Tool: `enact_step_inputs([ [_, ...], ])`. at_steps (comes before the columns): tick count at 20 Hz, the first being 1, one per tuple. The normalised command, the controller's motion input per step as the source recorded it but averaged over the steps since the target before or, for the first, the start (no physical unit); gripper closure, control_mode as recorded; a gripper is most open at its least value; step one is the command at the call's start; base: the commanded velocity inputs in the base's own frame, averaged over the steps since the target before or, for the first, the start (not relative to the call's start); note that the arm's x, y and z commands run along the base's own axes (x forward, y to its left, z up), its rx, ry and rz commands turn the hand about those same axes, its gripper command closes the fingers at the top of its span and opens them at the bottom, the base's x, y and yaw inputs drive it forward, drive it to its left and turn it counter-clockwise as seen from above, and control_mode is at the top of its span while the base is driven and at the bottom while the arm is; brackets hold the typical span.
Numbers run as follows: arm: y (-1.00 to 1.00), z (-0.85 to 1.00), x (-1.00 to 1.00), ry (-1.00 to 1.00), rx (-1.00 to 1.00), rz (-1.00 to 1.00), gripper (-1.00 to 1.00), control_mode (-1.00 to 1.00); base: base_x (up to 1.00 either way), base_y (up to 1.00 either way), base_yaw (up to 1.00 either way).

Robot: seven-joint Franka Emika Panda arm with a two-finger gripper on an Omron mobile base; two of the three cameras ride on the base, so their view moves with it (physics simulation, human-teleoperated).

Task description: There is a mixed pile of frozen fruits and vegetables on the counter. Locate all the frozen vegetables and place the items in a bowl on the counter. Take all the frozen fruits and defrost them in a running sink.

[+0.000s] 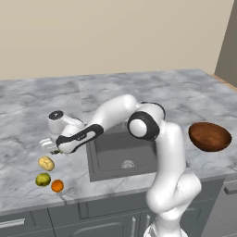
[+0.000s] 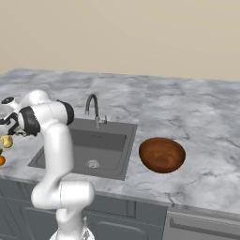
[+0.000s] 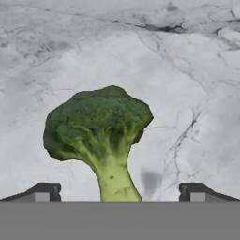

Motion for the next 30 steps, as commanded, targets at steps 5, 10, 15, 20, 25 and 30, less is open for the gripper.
enact_step_inputs([
  [5, 0.08, -0.23, 0.3, 0.0, -0.02, 0.0, -1.0, -1.0, 0.0, 0.0, 0.0],
  [10, 0.16, -0.27, 0.18, 0.0, -0.02, 0.01, 1.0, -1.0, 0.0, 0.0, 0.0],
  [15, -0.01, 0.0, -0.38, -0.07, -0.06, 0.05, 1.0, -1.0, 0.0, 0.0, 0.0],
  [20, -0.66, 0.05, -0.46, -0.14, -0.06, 0.03, 1.0, -1.0, 0.0, 0.0, 0.0],
  [25, -1.0, 0.45, -0.06, -0.11, 0.02, 0.0, 1.0, -1.0, 0.0, 0.0, 0.0],
  [30, -1.0, 0.63, -0.05, -0.06, 0.15, 0.0, 1.0, -1.0, 0.0, 0.0, 0.0],
])
